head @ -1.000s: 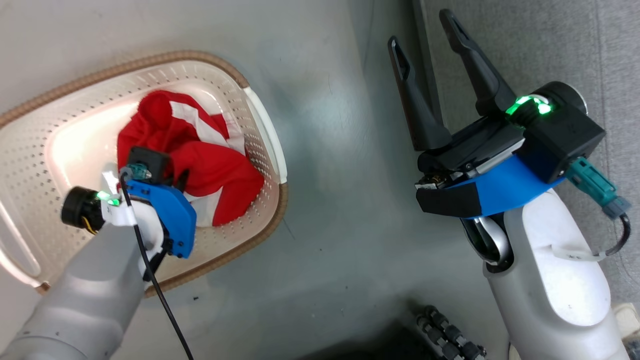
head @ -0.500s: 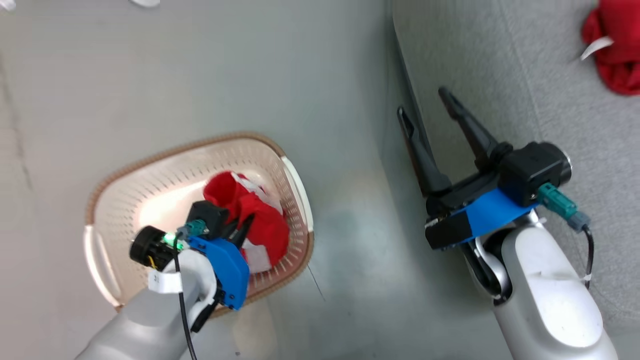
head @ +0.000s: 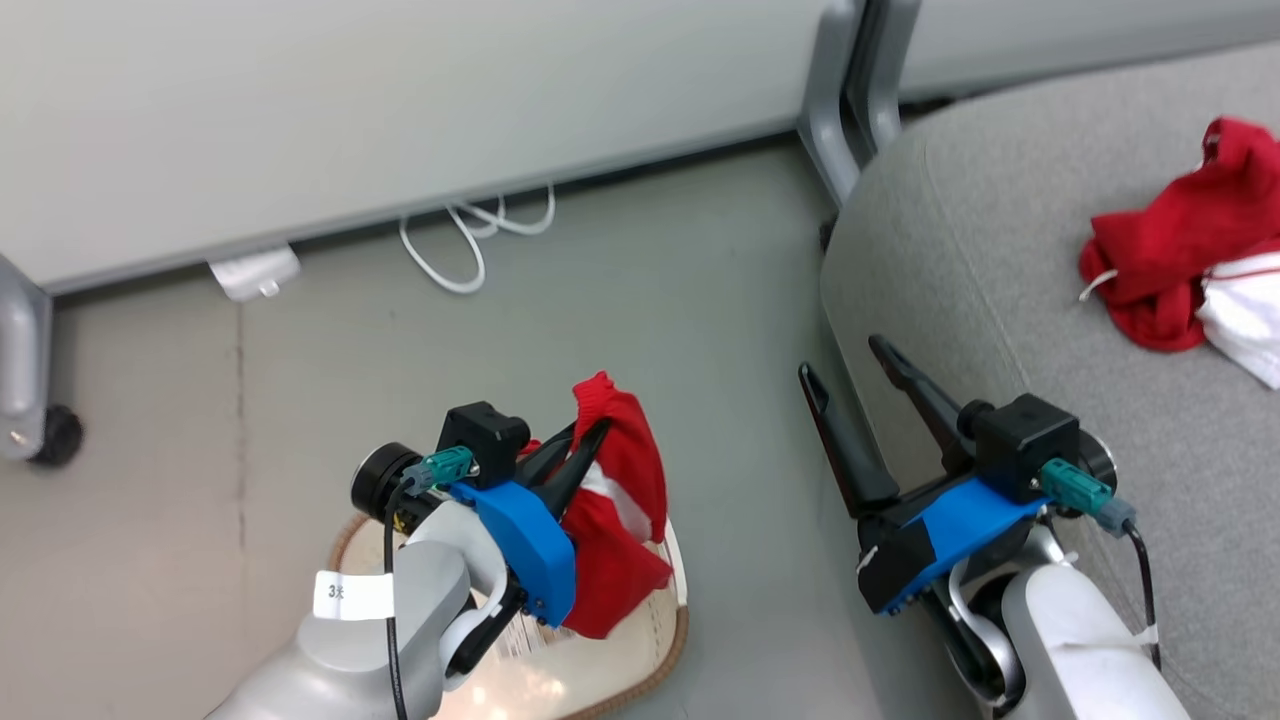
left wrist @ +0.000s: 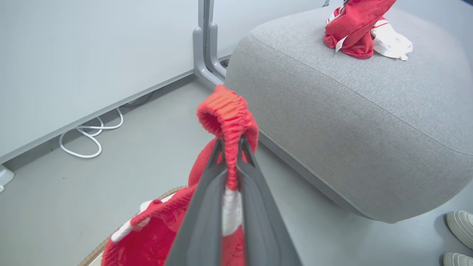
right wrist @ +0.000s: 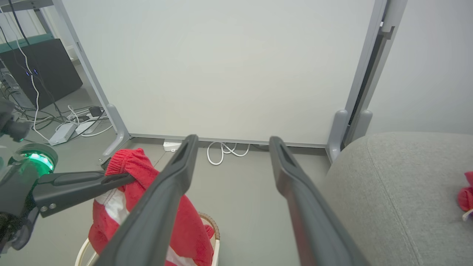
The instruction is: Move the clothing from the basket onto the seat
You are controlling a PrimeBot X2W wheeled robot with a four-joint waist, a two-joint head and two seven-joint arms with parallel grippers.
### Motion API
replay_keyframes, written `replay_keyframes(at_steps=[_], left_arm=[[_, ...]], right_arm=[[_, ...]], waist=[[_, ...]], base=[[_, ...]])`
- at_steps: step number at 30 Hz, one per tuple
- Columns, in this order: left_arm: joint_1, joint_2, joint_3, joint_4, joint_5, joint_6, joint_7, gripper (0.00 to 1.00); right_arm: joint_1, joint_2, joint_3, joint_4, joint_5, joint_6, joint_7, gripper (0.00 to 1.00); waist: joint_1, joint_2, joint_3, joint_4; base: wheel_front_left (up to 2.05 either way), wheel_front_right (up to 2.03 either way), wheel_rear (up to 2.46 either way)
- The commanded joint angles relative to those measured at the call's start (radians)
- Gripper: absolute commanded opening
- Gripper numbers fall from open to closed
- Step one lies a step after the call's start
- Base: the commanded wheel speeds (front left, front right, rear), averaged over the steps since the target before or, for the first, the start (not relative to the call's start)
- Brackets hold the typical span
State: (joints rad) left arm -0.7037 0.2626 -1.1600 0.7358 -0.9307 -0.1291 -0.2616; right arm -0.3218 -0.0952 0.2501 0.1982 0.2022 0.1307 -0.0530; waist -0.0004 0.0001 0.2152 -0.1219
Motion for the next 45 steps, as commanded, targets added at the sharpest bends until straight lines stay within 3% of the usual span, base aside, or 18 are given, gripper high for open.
replay_keyframes(at_steps=[1,13,26,37,45], left_arm=[[0.011,0.000,0.012,-0.014,0.009,-0.002,-0.004,0.00],[-0.057,-0.030,0.079,-0.104,0.026,-0.002,-0.005,0.00],[-0.200,-0.064,0.021,-0.095,-0.043,-0.002,0.033,0.00],[-0.193,-0.070,-0.017,-0.070,-0.080,-0.002,0.012,0.00],[-0.219,-0.084,-0.045,-0.058,-0.097,-0.002,0.005,0.00]], right_arm=[[0.024,0.000,0.000,0.000,0.003,0.000,0.007,1.00],[0.096,0.010,0.008,-0.004,0.024,0.000,0.044,1.00],[0.120,0.022,0.010,-0.007,0.027,0.000,0.056,1.00],[0.122,0.025,0.022,-0.006,0.034,0.000,0.061,1.00],[0.078,0.027,0.113,0.031,0.053,0.000,0.077,1.00]], waist=[[0.0004,-0.0001,-0.083,0.031],[0.0004,-0.0001,-0.204,0.074],[0.0004,-0.0001,-0.231,0.109],[0.0004,-0.0001,-0.221,0.104],[0.0004,-0.0001,-0.211,0.106]], base=[[0.00,0.00,0.00],[0.00,0.00,0.00],[0.00,0.00,0.00],[0.00,0.00,0.00],[0.00,0.00,0.00]])
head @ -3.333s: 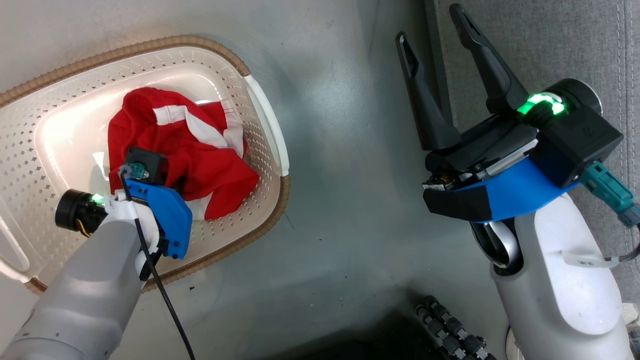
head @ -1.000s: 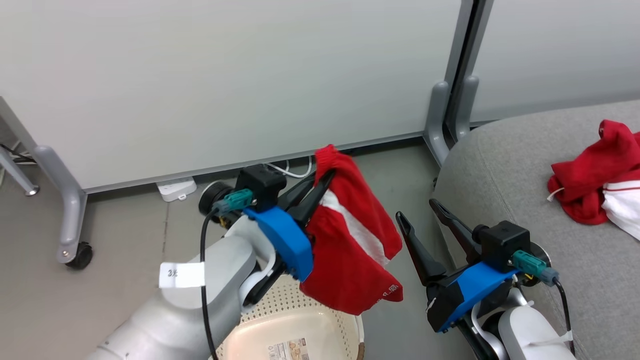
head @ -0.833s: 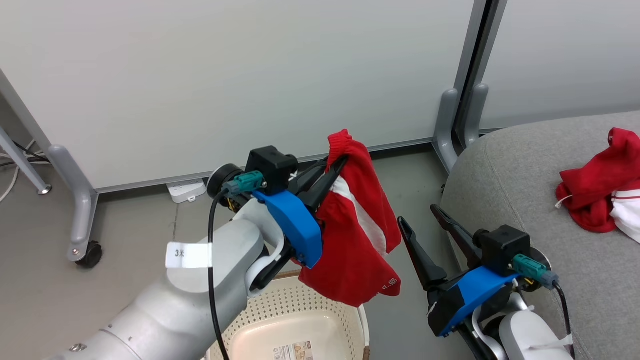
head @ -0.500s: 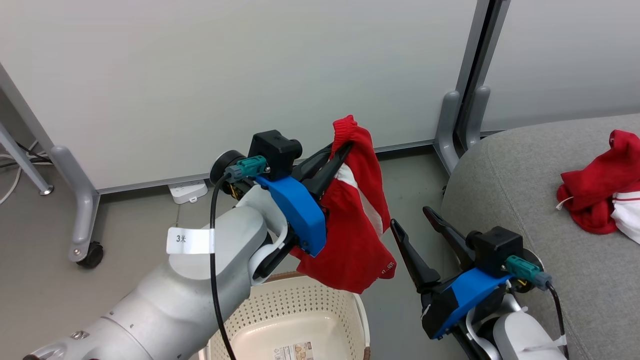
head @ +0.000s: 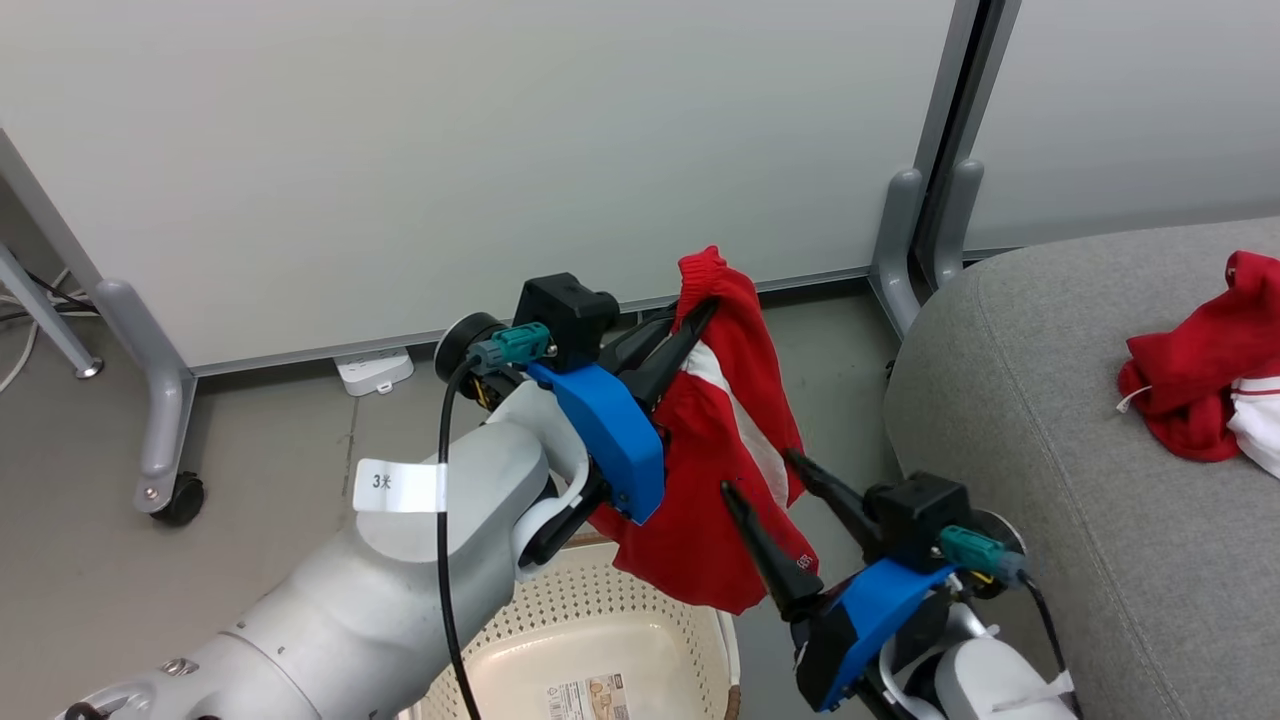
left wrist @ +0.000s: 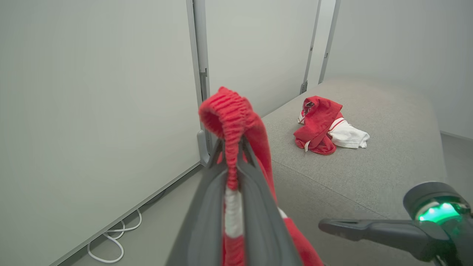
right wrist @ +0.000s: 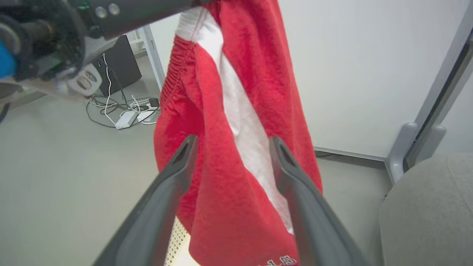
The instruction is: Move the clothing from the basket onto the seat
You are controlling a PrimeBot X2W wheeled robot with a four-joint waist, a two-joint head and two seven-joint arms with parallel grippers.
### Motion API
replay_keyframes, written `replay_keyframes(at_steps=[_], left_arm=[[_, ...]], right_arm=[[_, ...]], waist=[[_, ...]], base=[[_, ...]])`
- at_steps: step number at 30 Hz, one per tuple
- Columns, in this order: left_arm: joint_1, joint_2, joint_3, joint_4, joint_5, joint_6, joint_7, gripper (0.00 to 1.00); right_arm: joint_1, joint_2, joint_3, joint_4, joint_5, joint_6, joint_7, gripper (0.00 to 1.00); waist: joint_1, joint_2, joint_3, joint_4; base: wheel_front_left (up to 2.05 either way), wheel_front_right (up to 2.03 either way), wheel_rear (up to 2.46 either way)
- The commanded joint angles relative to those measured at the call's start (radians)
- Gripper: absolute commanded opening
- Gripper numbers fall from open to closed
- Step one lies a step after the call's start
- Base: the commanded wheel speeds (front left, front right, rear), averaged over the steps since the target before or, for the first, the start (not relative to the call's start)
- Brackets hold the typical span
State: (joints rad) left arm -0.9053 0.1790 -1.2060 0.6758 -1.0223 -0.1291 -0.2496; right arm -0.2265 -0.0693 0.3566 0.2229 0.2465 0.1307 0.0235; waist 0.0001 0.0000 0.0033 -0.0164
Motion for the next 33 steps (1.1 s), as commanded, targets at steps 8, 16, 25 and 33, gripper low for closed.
replay_keyframes(at_steps=[8,16,25,33], left_arm=[[-0.036,-0.018,-0.023,-0.005,-0.014,-0.002,-0.010,0.00],[-0.047,-0.035,-0.042,-0.028,-0.017,-0.002,-0.015,0.00],[-0.039,-0.040,-0.054,-0.043,-0.025,-0.002,-0.017,0.00],[-0.026,-0.028,-0.052,-0.037,-0.026,-0.002,-0.018,0.00]], right_arm=[[-0.122,0.008,0.094,0.153,0.018,0.000,-0.027,1.00],[-0.253,0.018,0.127,0.374,0.049,0.000,-0.083,1.00],[-0.330,0.019,0.215,0.517,0.146,0.000,-0.160,0.00],[-0.351,0.019,0.264,0.571,0.194,0.000,-0.203,0.00]], waist=[[-0.0001,0.0000,0.011,0.008],[-0.0001,0.0000,0.007,0.022],[-0.0001,0.0000,-0.007,0.029],[-0.0001,0.0000,-0.015,0.015]], base=[[0.00,0.00,0.00],[0.00,0.00,0.00],[0.00,0.00,0.00],[0.00,0.00,0.00]])
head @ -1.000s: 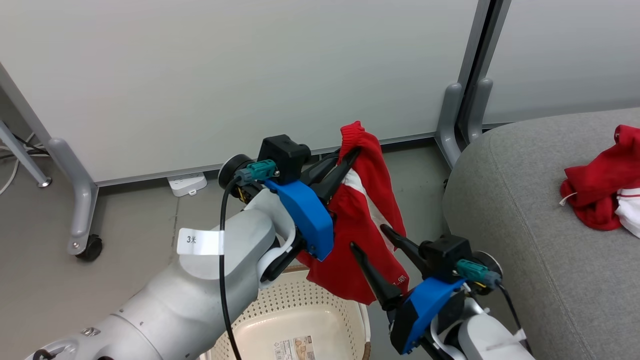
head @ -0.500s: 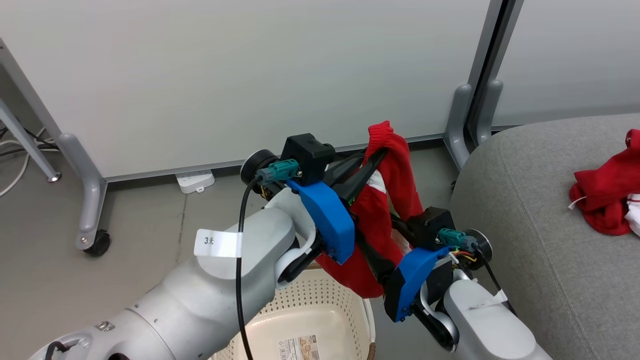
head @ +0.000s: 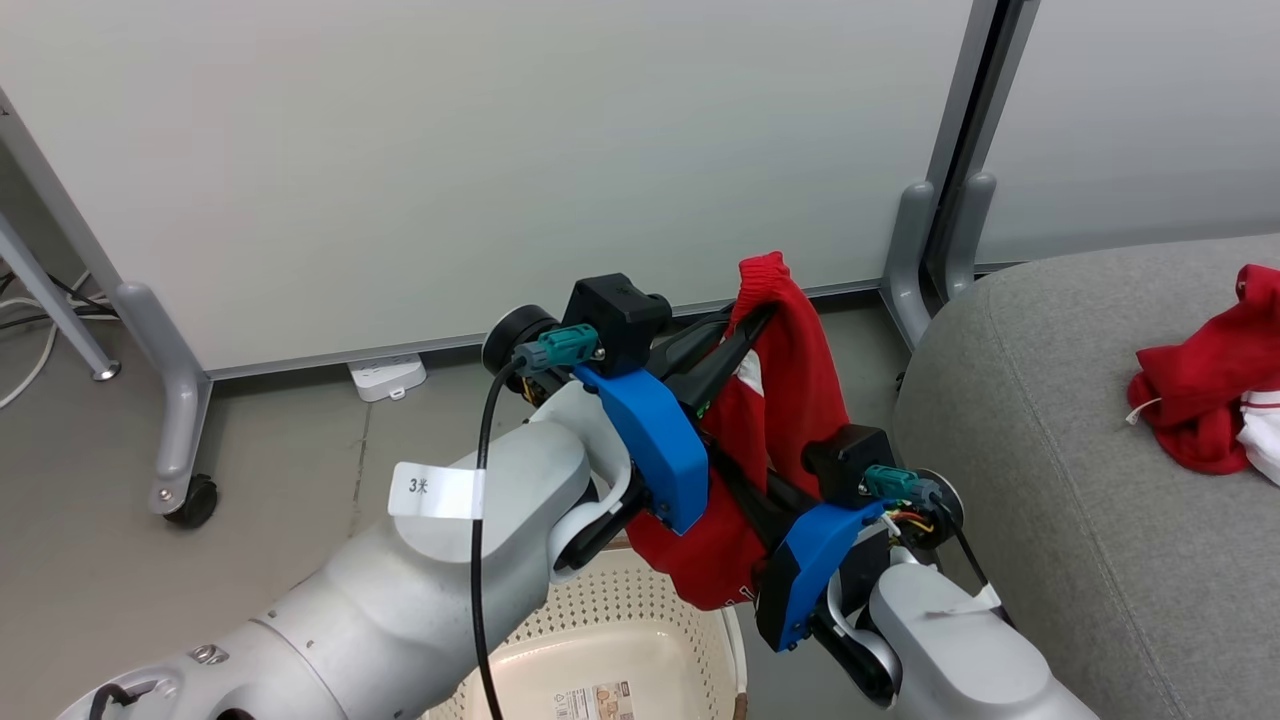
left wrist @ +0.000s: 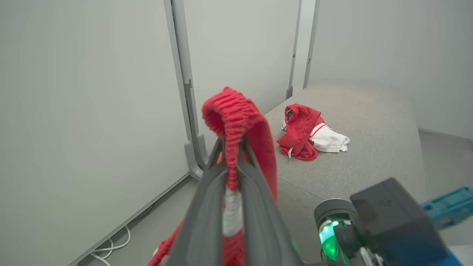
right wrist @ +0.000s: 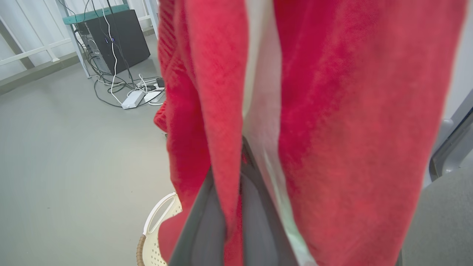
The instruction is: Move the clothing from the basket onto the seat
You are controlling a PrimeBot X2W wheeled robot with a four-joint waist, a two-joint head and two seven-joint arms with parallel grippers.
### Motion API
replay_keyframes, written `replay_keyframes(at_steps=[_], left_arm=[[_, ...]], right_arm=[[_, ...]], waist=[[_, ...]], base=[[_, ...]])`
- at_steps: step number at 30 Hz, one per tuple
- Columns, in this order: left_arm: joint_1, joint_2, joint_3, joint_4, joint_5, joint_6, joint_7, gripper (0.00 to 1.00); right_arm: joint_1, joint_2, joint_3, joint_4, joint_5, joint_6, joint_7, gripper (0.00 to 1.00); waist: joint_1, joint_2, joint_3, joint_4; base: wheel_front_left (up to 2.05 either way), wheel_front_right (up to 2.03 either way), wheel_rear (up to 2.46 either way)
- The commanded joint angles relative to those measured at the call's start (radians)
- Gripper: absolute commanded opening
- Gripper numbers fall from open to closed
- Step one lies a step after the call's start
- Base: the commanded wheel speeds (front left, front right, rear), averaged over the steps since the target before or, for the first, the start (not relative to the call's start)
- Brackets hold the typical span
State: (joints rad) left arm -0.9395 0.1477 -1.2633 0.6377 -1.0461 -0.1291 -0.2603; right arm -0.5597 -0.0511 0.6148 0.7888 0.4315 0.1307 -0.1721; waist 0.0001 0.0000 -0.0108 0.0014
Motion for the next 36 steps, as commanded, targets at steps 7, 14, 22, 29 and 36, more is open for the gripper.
replay_keyframes(at_steps=[7,14,22,29,36], left_arm=[[0.013,0.007,0.019,-0.001,0.002,-0.002,-0.007,0.00],[0.020,0.011,0.038,0.002,0.007,-0.002,-0.006,0.00],[0.030,0.013,0.046,0.004,0.014,-0.002,-0.006,0.00],[0.034,0.015,0.052,0.008,0.016,-0.002,-0.006,0.00],[0.040,0.020,0.080,0.020,0.042,-0.002,-0.006,1.00]], right_arm=[[-0.036,0.001,0.028,0.024,0.030,0.000,-0.027,0.00],[-0.052,0.001,0.043,0.047,0.044,0.000,-0.040,0.00],[-0.064,0.001,0.052,0.065,0.056,0.000,-0.053,0.00],[-0.069,0.001,0.061,0.076,0.064,0.000,-0.060,0.00],[-0.077,0.001,0.069,0.081,0.073,0.000,-0.067,0.00]], waist=[[-0.0001,0.0000,-0.001,-0.015],[-0.0001,0.0000,0.001,-0.021],[-0.0001,0.0000,0.003,-0.024],[-0.0001,0.0000,0.003,-0.025],[-0.0001,0.0000,0.004,-0.026]], base=[[0.00,0.00,0.00],[0.00,0.00,0.00],[0.00,0.00,0.00],[0.00,0.00,0.00],[0.00,0.00,0.00]])
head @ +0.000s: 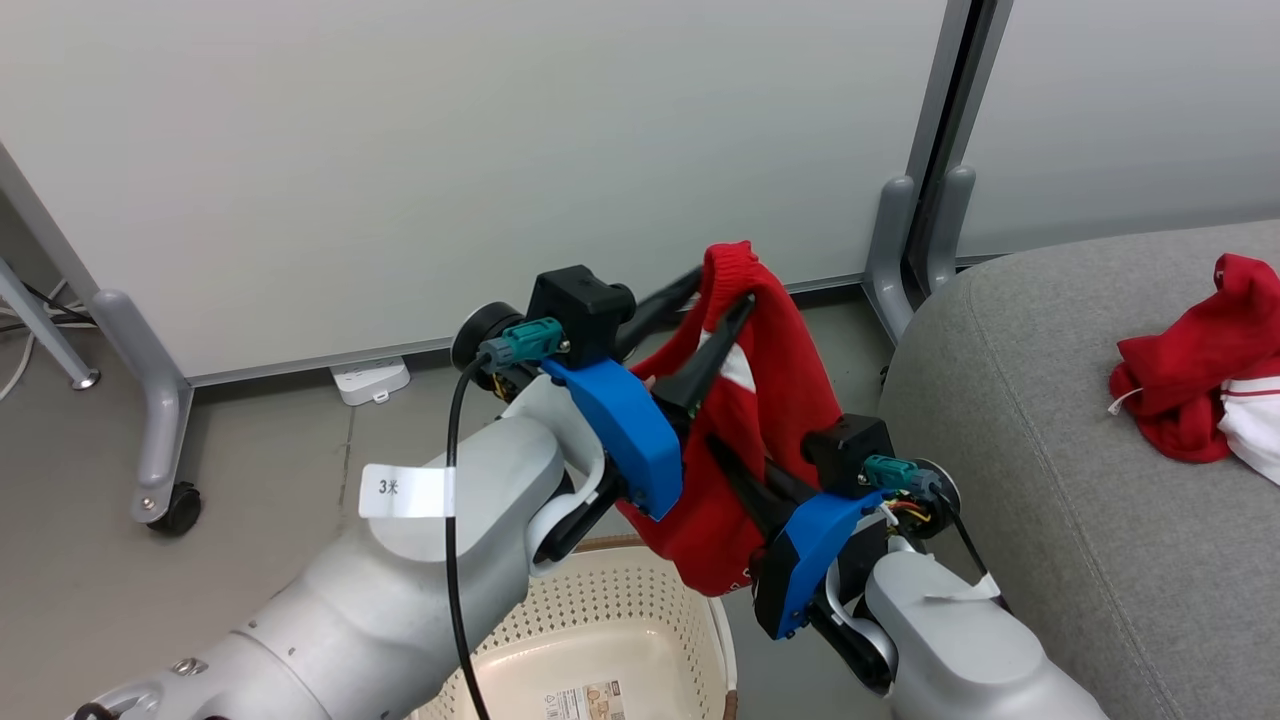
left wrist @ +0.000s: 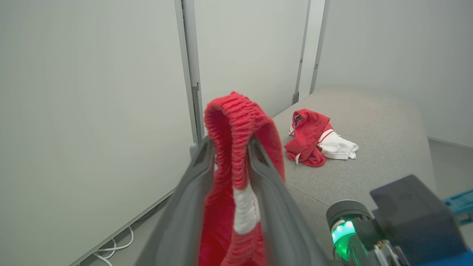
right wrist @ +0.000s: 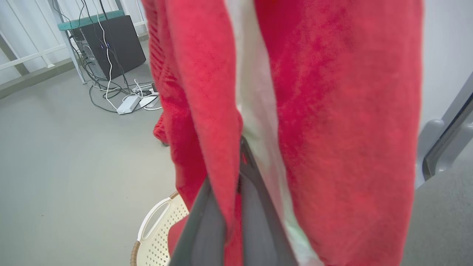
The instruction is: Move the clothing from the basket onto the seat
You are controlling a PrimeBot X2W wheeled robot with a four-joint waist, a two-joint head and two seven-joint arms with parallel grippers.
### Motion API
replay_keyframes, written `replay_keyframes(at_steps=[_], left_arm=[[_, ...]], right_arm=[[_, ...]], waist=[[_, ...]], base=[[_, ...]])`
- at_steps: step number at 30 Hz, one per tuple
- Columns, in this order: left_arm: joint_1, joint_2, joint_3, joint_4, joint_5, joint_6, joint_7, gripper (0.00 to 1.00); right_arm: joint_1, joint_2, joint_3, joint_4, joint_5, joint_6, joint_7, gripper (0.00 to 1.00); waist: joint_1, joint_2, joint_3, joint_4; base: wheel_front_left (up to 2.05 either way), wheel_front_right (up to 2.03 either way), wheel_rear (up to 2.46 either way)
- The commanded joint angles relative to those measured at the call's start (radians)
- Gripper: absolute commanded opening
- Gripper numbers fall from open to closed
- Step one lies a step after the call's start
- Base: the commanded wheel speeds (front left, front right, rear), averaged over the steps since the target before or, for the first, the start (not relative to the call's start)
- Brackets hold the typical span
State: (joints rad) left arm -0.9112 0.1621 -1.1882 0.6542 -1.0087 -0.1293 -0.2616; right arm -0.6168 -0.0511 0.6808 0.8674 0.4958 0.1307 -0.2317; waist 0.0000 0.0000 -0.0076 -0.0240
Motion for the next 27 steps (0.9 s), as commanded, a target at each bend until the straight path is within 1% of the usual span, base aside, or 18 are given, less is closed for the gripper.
replay_keyframes(at_steps=[1,4,9,13,19,24,27], left_arm=[[0.016,0.008,0.011,0.002,0.014,-0.002,-0.005,1.00],[0.048,0.017,0.061,-0.007,0.058,0.005,-0.005,1.00],[0.168,0.040,0.188,-0.070,0.142,0.022,-0.005,1.00],[0.293,0.066,0.306,-0.147,0.229,0.040,-0.005,1.00],[0.490,0.103,0.488,-0.288,0.392,0.070,-0.005,1.00],[0.638,0.101,0.617,-0.365,0.498,0.070,-0.005,1.00],[0.700,0.083,0.689,-0.387,0.540,0.065,-0.005,1.00]], right_arm=[[-0.021,0.001,0.003,0.002,0.010,0.000,-0.008,0.00],[-0.021,0.001,0.001,0.000,0.009,0.000,-0.010,0.00],[-0.030,0.001,-0.014,-0.001,-0.001,0.000,-0.017,0.00],[-0.036,0.001,-0.037,0.000,-0.019,0.000,-0.022,0.00],[-0.035,0.001,-0.075,-0.013,-0.052,0.000,-0.026,0.00],[-0.021,0.001,-0.104,-0.025,-0.074,0.000,-0.028,0.00],[-0.009,0.001,-0.117,-0.032,-0.083,0.000,-0.027,0.00]], waist=[[0.0000,0.0000,0.001,0.000],[0.0000,0.0000,0.004,0.001],[0.0000,0.0000,0.011,0.003],[0.0000,0.0000,0.022,0.010],[0.0000,0.0000,0.038,0.020],[0.0000,0.0000,0.042,0.031],[0.0000,0.0000,0.039,0.035]], base=[[0.00,0.00,0.00],[0.00,0.00,0.00],[0.00,0.00,0.00],[0.00,0.00,0.00],[0.00,0.00,0.00],[0.00,0.00,0.00],[0.00,0.00,0.00]])
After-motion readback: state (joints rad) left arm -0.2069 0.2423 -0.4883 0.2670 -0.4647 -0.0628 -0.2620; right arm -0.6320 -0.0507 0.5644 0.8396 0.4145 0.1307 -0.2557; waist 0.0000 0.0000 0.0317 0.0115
